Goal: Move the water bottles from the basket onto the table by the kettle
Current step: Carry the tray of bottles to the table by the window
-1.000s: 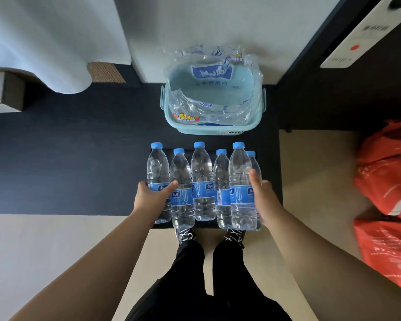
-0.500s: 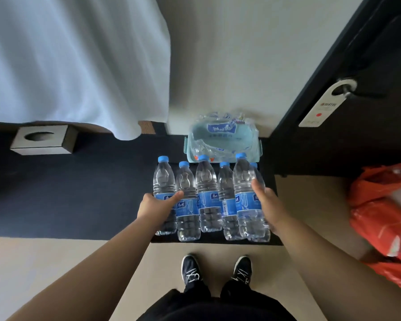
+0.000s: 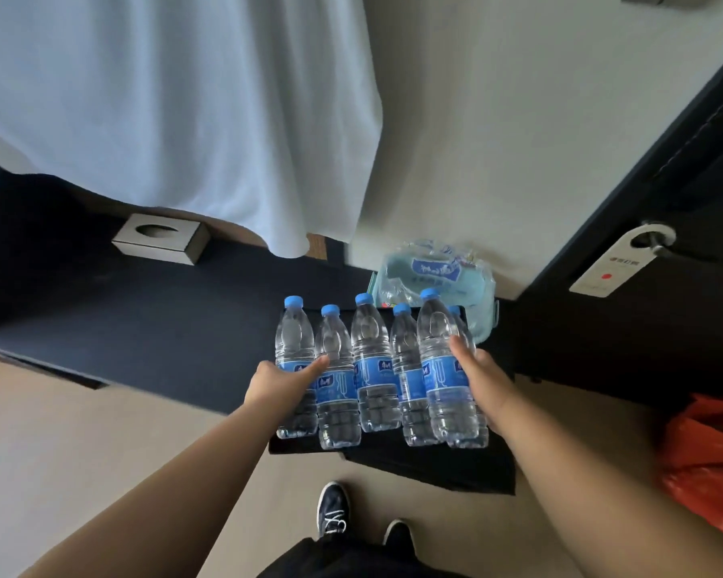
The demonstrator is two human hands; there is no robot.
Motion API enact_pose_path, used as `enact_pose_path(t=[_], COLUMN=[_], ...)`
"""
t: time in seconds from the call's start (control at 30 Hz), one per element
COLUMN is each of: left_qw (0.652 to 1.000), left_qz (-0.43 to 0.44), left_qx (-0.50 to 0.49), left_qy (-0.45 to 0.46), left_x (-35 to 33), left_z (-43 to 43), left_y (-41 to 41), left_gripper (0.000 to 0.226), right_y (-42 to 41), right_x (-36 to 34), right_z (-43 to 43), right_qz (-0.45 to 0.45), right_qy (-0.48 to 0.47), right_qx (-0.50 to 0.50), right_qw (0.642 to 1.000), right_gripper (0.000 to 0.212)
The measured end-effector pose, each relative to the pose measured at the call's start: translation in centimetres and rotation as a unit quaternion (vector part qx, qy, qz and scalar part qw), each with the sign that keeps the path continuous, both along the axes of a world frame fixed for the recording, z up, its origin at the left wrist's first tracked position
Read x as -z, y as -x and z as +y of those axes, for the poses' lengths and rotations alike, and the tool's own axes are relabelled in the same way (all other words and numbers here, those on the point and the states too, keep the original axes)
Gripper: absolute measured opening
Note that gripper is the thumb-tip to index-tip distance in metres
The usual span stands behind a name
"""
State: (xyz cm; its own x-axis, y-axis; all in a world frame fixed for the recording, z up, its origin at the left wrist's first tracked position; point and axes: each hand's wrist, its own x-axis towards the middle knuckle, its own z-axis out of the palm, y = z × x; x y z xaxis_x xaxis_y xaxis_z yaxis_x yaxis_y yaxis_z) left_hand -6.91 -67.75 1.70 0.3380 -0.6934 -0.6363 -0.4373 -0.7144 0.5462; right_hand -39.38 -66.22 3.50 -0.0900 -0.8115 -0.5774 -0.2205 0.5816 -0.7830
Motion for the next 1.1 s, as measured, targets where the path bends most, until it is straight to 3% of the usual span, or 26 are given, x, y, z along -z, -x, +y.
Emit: enact_pose_path(t=[0.1,0.23,0.4,0.53,0.63,0.93,1.1], left_qw=[0.999,0.996,0.985,0.972,0.957,0.911,0.886], left_qz=[0.0,-0.002,0.007,0.005,0.007,0.015,-0.009], left_qx=[-0.036,-0.086,-0.169,-0.232,-0.285,-0.4,-0.449], left_qy=[0.004,0.016,0.028,0.04,0.057,0.096,0.115], left_x=[-0.1,-0.2,-0.2,-0.3,0.1,0.3,0.0], left_z=[2.8,6.4,11.0,14.4,17.1,24.4,27.5], left_y=[-0.6,-2.1,-5.5,-9.1,-12.0,-20.7,-26.6], left_gripper=[0.086,0.075,0.072,0.083,0.084,0.085,0.058], right_y=[-0.9,-3.1,-7.5,-12.1,-16.0,-29.0,-37.5], right_x=[-0.2,-0.6,0.1,0.2,-0.2,-0.5,-0.5], right_z=[-0.1,-0.1,-0.3,-0.5,-0.2,1.3,2.5], right_qz=[0.001,0.022,0.022,0.012,0.013,-0.002,-0.008], right_qy=[0.006,-0.002,0.007,-0.002,0.004,-0.003,-0.01], right_qx=[-0.03,-0.089,-0.158,-0.209,-0.254,-0.354,-0.4], right_qw=[1.0,0.996,0.987,0.978,0.967,0.935,0.916], right_gripper=[0.114,0.097,0.094,0.124,0.135,0.138,0.132])
